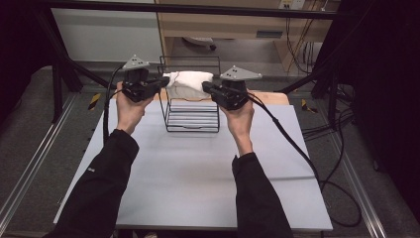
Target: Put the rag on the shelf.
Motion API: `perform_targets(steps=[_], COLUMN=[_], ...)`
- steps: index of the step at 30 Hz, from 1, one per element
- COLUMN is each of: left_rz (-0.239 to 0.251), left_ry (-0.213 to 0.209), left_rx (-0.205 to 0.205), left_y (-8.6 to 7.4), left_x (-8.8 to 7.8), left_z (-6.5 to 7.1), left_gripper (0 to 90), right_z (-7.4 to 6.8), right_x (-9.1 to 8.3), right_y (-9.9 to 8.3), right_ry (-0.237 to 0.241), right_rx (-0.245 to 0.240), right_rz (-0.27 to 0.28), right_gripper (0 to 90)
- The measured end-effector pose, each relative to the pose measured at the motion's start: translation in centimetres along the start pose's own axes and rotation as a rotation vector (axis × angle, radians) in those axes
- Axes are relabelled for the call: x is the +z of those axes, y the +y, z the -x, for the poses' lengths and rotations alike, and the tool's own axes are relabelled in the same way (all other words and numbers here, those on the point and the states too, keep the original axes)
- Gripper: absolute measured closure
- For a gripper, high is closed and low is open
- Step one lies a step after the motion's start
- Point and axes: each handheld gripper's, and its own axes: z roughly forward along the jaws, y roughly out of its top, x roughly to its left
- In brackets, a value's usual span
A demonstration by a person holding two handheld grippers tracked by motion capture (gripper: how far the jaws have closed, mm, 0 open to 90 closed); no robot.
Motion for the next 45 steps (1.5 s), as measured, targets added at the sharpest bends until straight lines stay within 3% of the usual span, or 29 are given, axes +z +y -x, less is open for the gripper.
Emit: perform_targets(steps=[5, 9, 13, 24, 27, 39, 45], left_rz=[0.012, -0.037, -0.071, -0.109, -0.095, -0.066, -0.055], left_ry=[-0.004, -0.001, -0.005, 0.044, 0.048, 0.030, 0.030], left_rx=[0.016, 0.043, 0.035, 0.079, 0.073, 0.058, 0.067], left_y=[0.9, 0.0, -1.1, -1.5, -1.6, -1.5, -1.6], left_x=[0.0, 0.9, 1.7, 2.7, 2.8, 1.2, 0.0], left_z=[0.7, 1.1, 1.0, 1.3, 1.2, 1.1, 0.9], left_gripper=[89.4, 89.4, 89.4, 89.5, 89.5, 84.2, 74.0], right_z=[0.0, 0.1, 0.2, 0.7, 0.7, 0.3, 0.1], right_x=[0.9, 1.3, 1.6, 2.5, 2.6, 0.2, -1.2], right_y=[-0.5, -0.7, -0.9, -1.3, -1.3, -0.2, 0.3], right_ry=[-0.008, -0.012, -0.018, -0.053, -0.055, -0.034, -0.008], right_rx=[-0.002, 0.003, -0.004, -0.001, 0.002, -0.001, 0.019], right_rz=[-0.048, -0.073, -0.089, -0.121, -0.121, -0.054, -0.031], right_gripper=[87.9, 87.4, 86.5, 84.7, 83.9, 70.9, 59.6])
